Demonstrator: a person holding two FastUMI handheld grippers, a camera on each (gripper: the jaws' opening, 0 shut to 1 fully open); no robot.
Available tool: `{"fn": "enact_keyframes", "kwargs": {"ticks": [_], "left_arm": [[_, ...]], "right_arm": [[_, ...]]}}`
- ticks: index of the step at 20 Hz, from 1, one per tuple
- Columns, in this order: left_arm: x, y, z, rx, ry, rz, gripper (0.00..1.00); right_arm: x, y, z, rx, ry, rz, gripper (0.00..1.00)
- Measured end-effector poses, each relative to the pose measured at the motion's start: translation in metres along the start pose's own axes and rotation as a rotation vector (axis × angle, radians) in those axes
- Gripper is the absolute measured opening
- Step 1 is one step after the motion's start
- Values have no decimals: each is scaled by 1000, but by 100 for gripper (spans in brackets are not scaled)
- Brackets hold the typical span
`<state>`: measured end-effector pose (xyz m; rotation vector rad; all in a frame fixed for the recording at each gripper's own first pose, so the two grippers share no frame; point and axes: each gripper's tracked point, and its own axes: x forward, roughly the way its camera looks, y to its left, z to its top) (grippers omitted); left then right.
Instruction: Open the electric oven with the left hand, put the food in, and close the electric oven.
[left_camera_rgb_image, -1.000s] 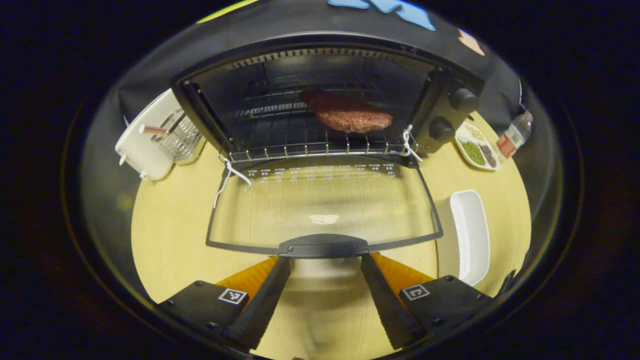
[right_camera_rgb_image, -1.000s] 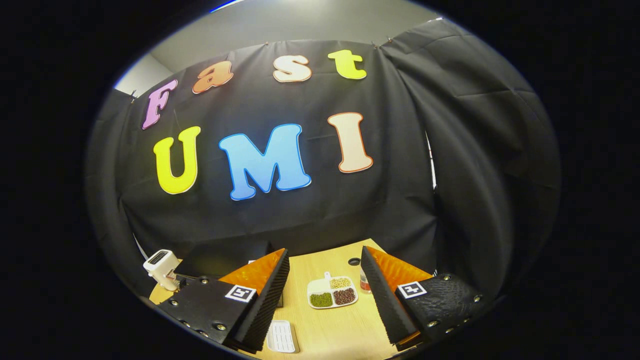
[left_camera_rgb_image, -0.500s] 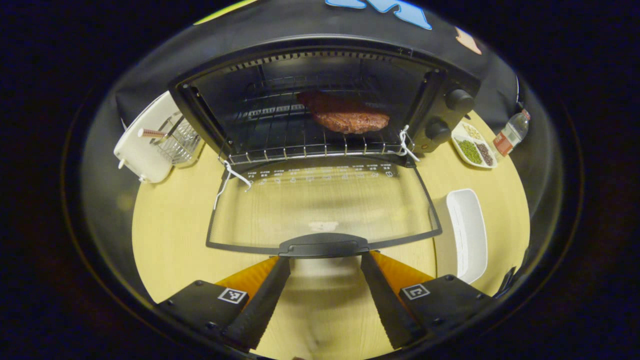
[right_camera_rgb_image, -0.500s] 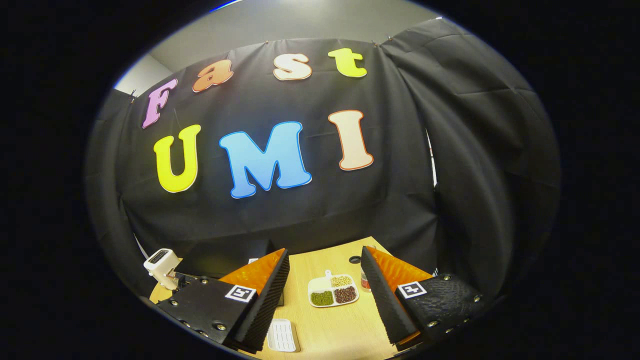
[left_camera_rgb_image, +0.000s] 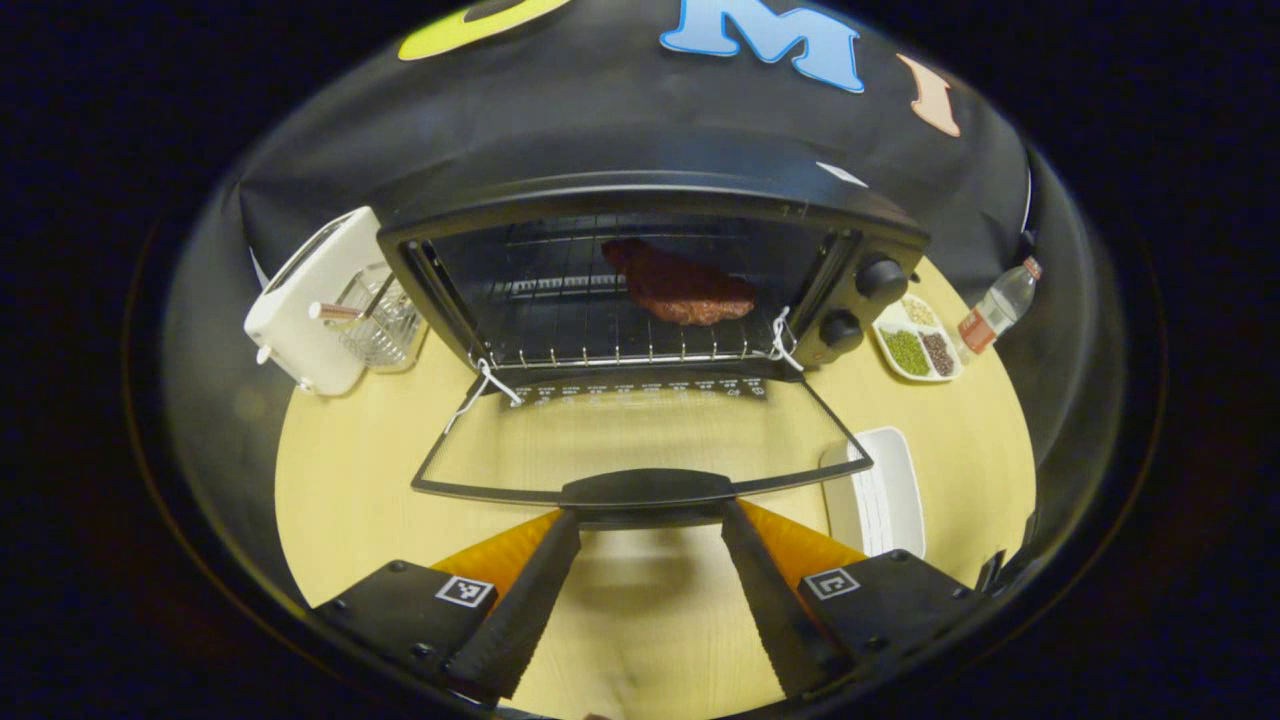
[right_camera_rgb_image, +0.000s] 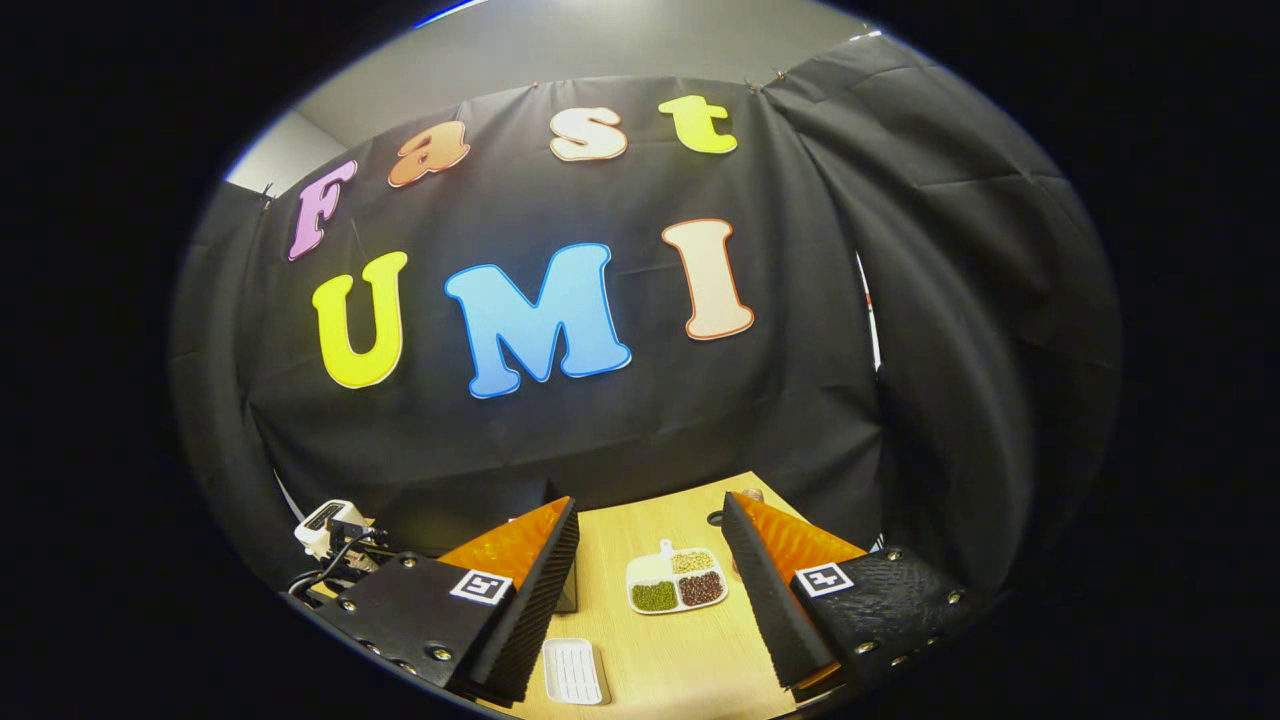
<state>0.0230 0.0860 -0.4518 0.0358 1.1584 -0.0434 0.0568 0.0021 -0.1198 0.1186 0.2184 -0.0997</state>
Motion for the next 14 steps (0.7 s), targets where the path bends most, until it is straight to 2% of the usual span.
{"fn": "enact_keyframes", "kwargs": {"ticks": [5,6,7,8,10,11,13,14], "left_arm": [[-12,-2,12,15,-29,0,100],[-13,-1,16,14,-42,0,91],[-17,0,19,16,-53,1,92],[-20,0,23,18,-63,3,100],[-22,1,27,25,-71,3,100],[-25,-1,30,28,-79,3,97],[-29,-1,37,36,-104,4,100],[-32,-1,43,44,-115,7,97]], "right_arm": [[-3,-2,4,-1,-9,10,88],[-2,-2,5,2,-11,10,88],[-2,-2,6,2,-14,9,88],[-2,-2,6,2,-17,9,88],[-1,-1,6,5,-17,10,88],[-2,-2,6,9,-16,11,88],[-2,0,7,13,-15,14,88],[-1,2,7,13,-15,15,88]]}}
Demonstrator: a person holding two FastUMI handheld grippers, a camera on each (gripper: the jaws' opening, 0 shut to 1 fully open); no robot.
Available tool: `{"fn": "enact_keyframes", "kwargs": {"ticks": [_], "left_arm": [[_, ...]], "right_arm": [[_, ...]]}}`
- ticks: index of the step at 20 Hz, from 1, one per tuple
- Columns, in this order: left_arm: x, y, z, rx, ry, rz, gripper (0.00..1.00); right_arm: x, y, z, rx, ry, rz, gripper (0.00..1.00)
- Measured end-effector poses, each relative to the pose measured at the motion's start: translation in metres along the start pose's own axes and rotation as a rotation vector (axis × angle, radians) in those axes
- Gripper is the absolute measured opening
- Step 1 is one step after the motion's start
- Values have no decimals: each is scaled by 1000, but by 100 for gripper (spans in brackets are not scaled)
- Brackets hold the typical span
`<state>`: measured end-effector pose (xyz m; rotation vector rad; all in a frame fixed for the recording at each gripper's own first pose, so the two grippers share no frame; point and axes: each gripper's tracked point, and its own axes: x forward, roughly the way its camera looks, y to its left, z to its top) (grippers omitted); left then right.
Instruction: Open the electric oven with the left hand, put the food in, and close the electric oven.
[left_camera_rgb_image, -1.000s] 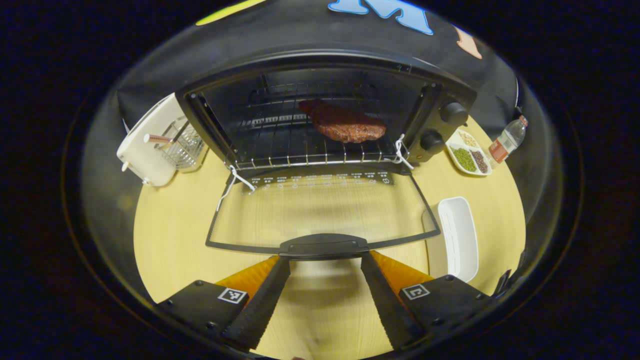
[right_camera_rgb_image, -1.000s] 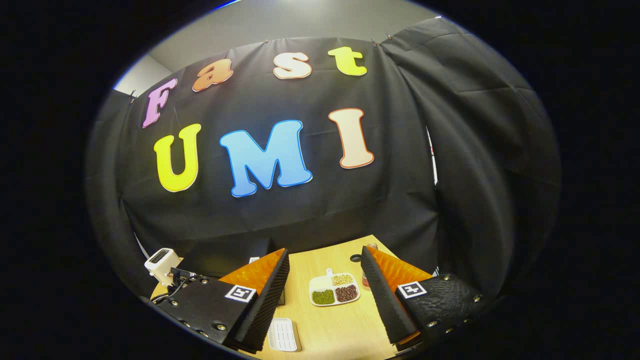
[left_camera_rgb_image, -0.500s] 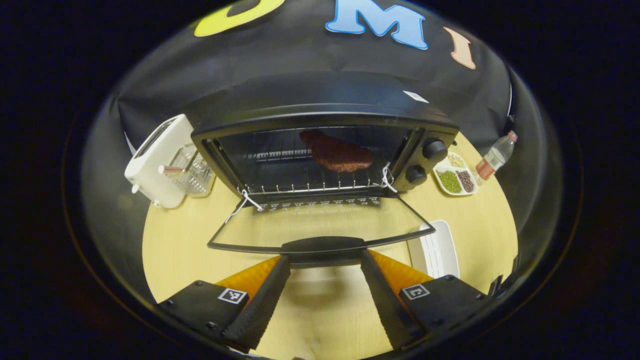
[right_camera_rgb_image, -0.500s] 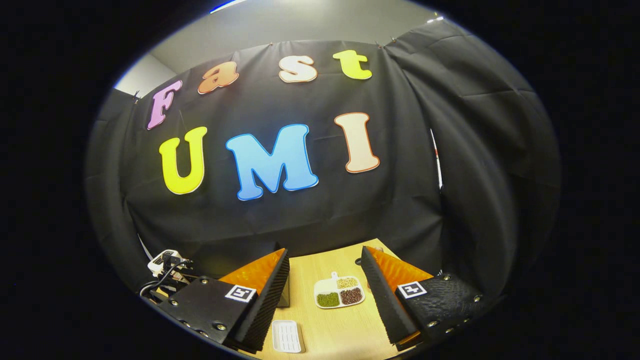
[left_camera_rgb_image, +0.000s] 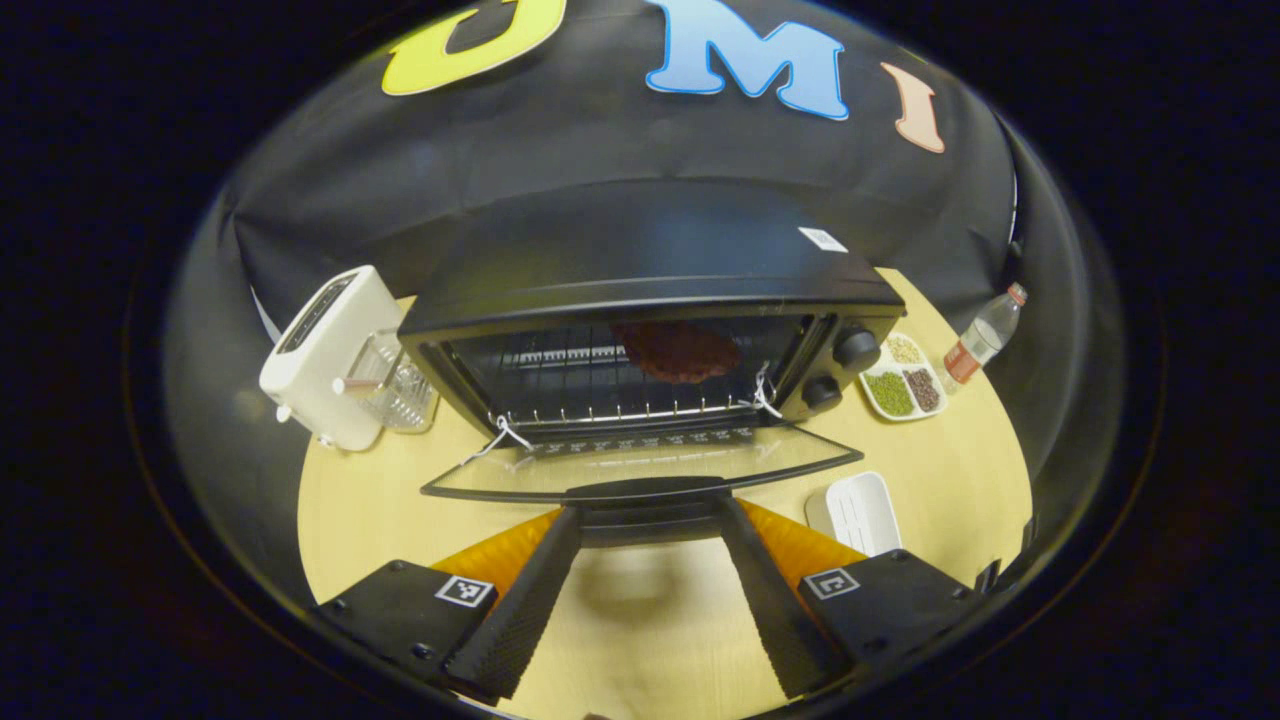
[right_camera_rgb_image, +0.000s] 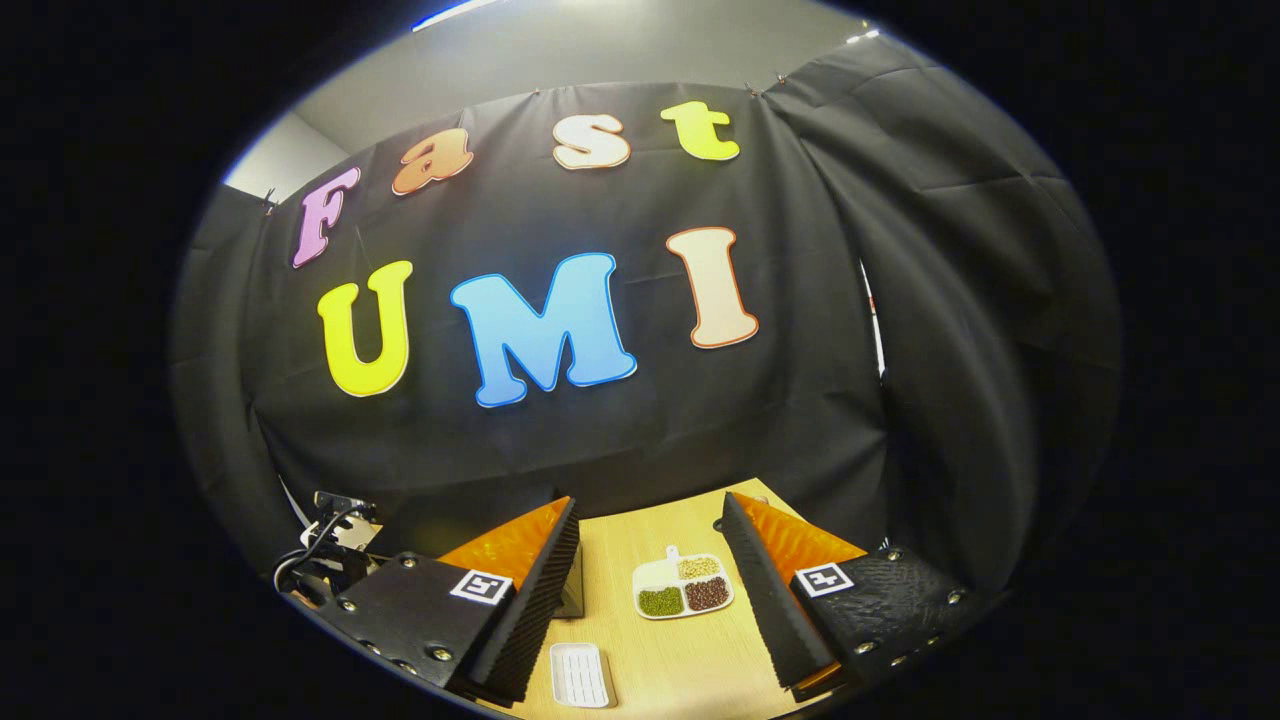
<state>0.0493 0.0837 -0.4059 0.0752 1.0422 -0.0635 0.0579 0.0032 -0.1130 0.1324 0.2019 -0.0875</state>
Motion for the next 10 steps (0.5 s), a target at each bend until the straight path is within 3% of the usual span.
{"fn": "enact_keyframes", "kwargs": {"ticks": [2,10], "left_arm": [[-2,1,12,20,-30,9,100],[-22,5,66,54,-206,23,97]], "right_arm": [[1,1,0,-2,-4,0,88],[-7,-10,7,-23,-23,-26,88]]}}
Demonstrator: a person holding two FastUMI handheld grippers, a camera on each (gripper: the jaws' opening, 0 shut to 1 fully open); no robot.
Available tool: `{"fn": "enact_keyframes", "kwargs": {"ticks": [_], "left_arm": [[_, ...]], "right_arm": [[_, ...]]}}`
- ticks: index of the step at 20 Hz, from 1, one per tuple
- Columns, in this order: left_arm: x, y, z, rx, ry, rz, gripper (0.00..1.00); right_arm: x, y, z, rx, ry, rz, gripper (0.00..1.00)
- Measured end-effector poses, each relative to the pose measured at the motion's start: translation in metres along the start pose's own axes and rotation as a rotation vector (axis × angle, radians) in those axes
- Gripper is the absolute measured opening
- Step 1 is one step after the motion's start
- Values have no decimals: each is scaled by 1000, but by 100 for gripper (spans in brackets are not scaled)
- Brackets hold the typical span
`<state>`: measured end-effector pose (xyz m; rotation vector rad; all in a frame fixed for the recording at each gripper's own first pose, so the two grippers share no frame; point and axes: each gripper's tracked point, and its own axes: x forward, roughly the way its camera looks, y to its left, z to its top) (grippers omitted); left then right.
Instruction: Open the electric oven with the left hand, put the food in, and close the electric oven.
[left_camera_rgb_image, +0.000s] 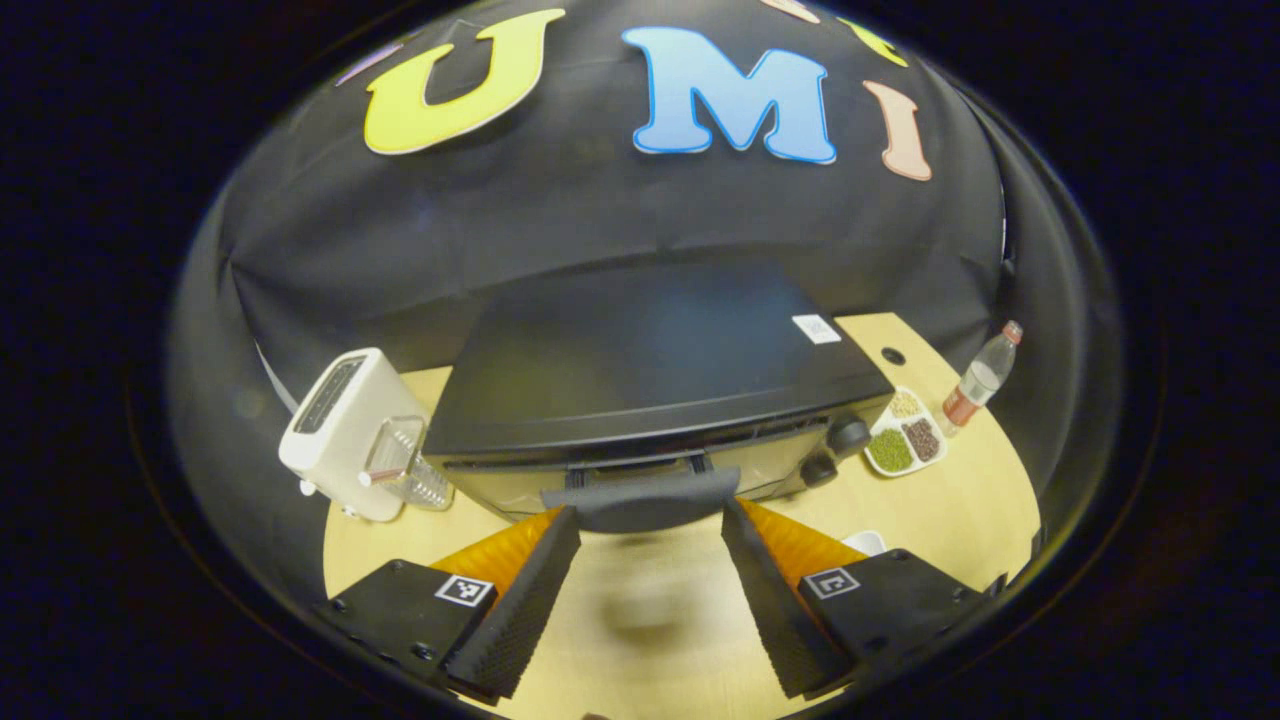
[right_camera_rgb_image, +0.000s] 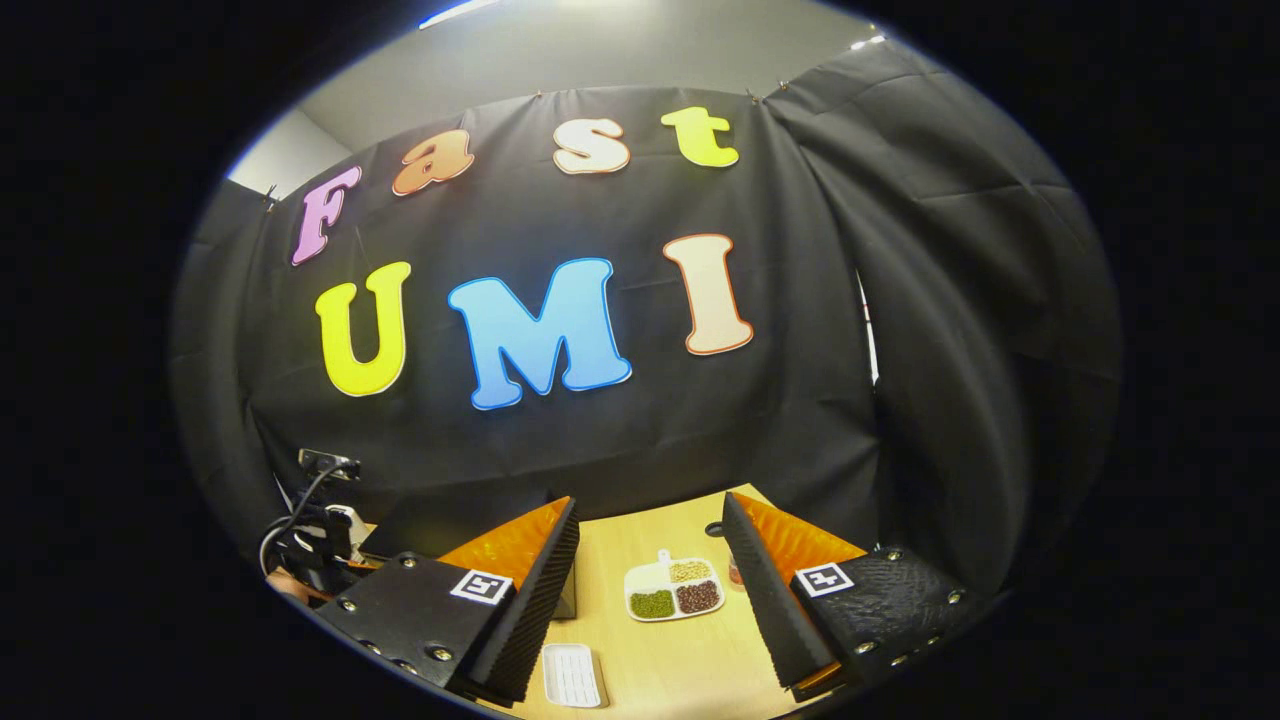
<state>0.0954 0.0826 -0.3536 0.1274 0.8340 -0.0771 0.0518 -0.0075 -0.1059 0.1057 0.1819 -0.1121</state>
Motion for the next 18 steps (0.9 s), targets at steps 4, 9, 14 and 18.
{"fn": "enact_keyframes", "kwargs": {"ticks": [4,9,14,18], "left_arm": [[-55,-7,68,-37,-248,-17,97],[-170,-8,148,-68,-555,0,100],[-294,-15,214,-96,-814,38,100],[-349,-17,230,-112,-925,92,100]], "right_arm": [[1,0,8,-27,-23,-3,88],[4,13,51,-54,-96,47,88],[-17,39,118,-96,-196,121,88],[-31,63,143,-94,-247,207,87]]}}
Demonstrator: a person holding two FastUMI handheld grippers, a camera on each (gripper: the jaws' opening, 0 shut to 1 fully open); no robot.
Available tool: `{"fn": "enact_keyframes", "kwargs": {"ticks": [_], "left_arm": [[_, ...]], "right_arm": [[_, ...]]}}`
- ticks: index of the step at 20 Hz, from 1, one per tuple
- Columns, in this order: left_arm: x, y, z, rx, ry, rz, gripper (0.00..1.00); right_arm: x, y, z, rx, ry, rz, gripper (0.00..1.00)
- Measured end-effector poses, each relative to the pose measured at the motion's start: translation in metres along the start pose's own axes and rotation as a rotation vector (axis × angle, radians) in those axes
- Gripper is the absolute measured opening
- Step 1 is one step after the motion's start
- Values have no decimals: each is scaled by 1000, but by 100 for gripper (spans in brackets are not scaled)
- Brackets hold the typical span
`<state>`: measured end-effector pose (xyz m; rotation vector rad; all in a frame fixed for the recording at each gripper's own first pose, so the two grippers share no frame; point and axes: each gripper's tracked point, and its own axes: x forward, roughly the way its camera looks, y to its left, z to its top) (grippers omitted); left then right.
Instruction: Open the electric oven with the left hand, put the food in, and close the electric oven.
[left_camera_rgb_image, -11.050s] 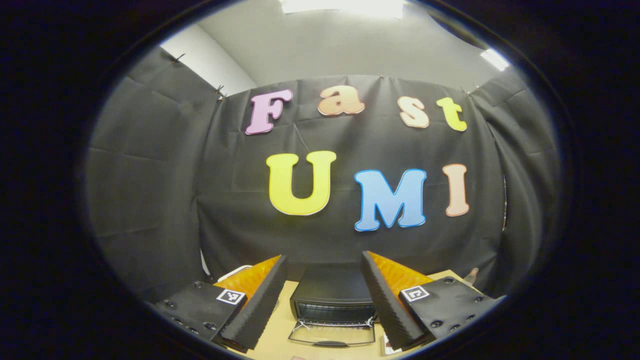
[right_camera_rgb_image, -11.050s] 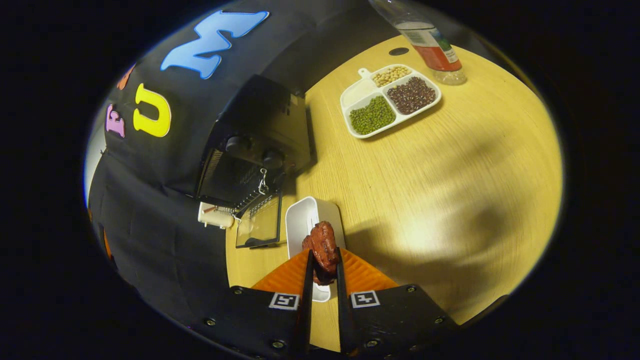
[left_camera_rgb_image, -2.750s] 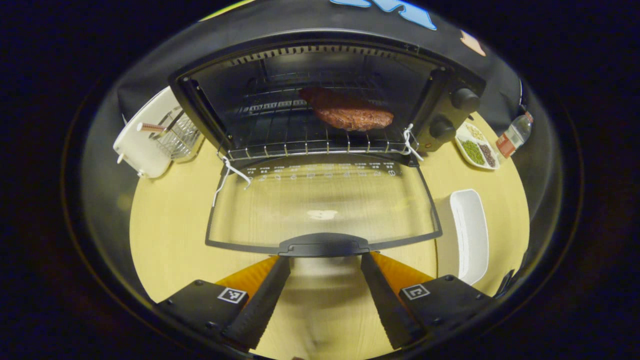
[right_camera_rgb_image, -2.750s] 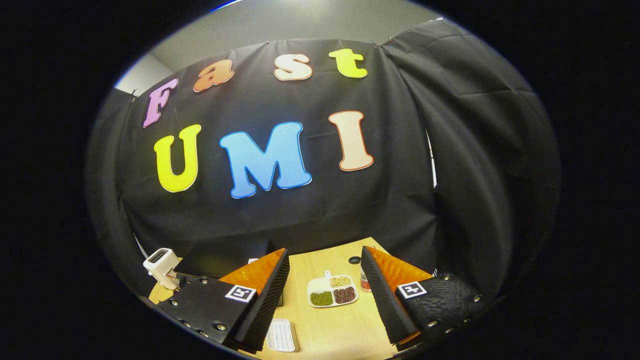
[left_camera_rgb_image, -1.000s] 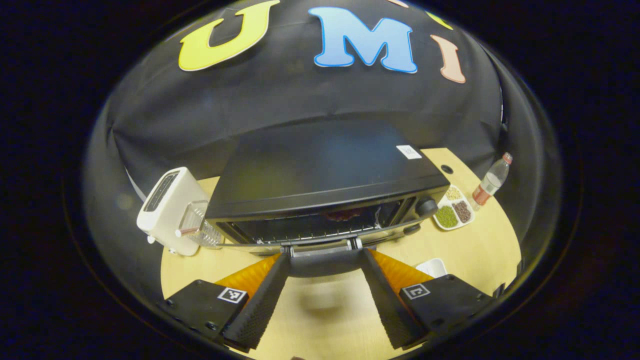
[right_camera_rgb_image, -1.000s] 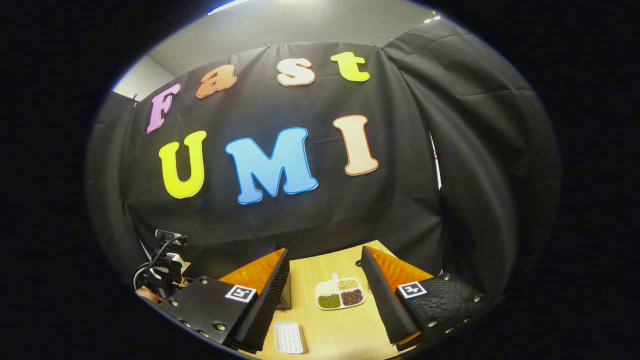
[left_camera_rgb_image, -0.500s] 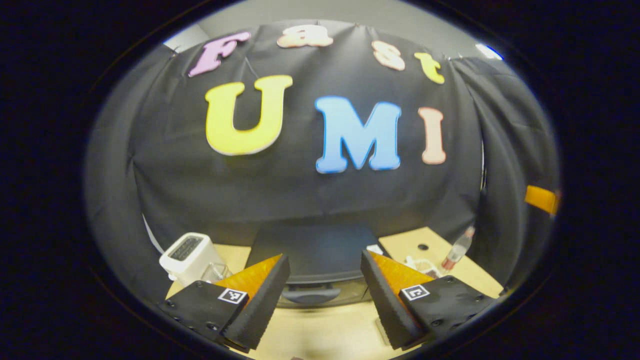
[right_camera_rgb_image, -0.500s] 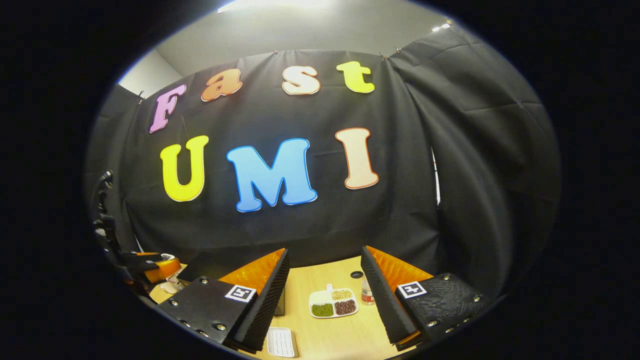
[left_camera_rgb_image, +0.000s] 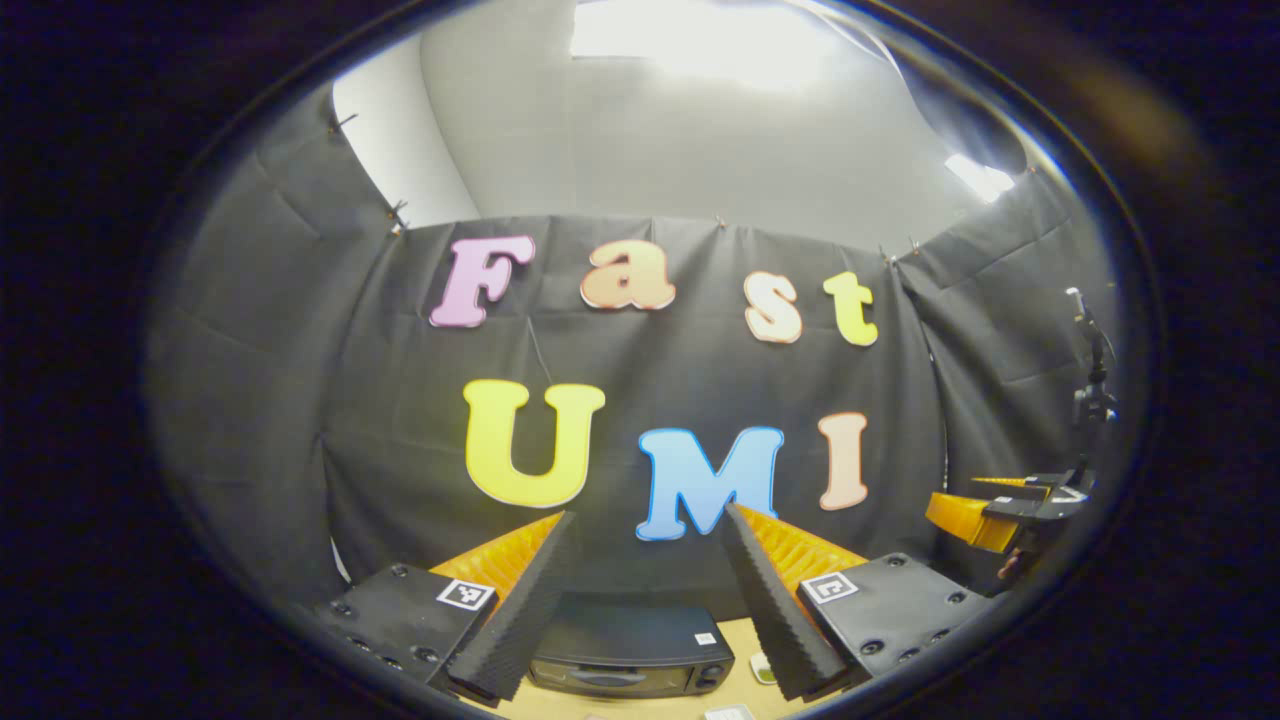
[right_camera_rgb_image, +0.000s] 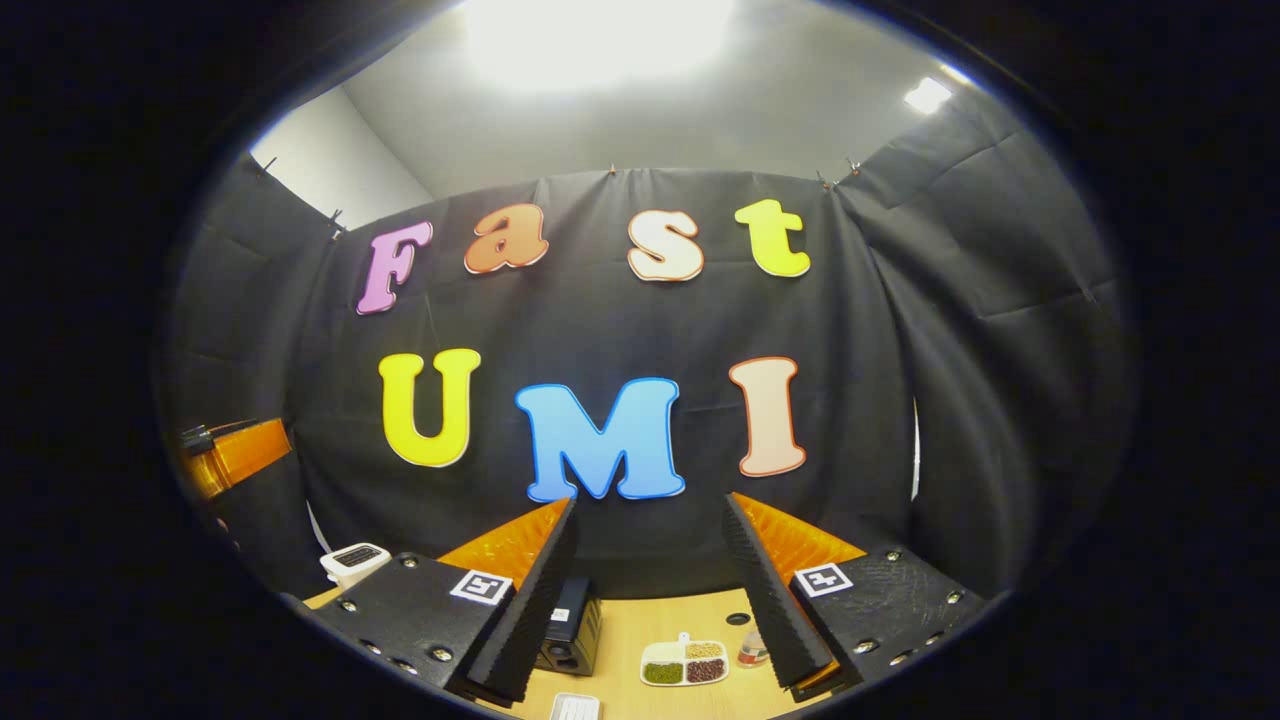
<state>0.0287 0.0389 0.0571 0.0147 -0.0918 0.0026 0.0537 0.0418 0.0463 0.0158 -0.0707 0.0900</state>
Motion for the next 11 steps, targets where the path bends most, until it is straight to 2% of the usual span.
{"fn": "enact_keyframes", "kwargs": {"ticks": [4,9,10,11], "left_arm": [[-19,7,-3,40,28,43,100],[-26,12,-5,-4,49,-20,100],[-30,15,-9,-26,71,-32,96],[-36,22,-10,-36,69,-32,100]], "right_arm": [[-8,19,2,30,7,67,88],[-28,27,16,33,1,-3,87],[-34,31,14,26,8,-11,87],[-42,37,17,20,-3,-13,88]]}}
